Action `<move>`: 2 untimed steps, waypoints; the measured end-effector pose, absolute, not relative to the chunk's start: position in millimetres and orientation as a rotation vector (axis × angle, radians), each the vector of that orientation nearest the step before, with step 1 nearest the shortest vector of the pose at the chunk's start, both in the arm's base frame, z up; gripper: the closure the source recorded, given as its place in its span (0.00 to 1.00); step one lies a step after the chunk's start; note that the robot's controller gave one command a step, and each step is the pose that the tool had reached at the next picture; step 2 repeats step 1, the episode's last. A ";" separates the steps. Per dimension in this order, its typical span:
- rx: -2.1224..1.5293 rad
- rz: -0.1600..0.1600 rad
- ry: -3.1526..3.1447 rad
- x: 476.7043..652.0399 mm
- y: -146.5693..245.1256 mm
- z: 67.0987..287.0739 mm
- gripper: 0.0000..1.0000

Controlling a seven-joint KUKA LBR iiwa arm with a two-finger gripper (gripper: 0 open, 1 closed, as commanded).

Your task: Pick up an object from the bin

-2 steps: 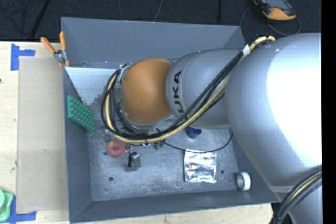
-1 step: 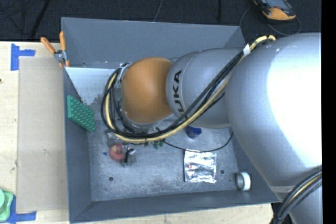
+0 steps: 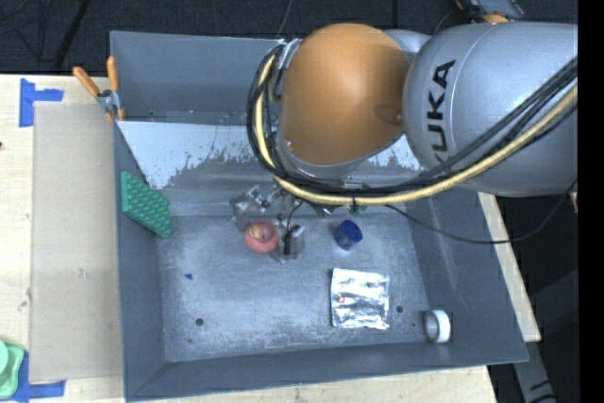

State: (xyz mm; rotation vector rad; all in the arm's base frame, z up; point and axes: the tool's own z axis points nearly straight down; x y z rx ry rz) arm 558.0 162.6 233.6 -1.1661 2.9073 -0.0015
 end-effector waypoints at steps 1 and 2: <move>-1.252 0.001 2.879 563.9 144.1 232.0 1.00; -1.252 0.001 2.879 563.9 144.1 232.0 1.00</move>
Offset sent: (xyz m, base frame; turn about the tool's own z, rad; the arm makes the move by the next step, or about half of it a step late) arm 0.0054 -0.0186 -0.0008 -0.0607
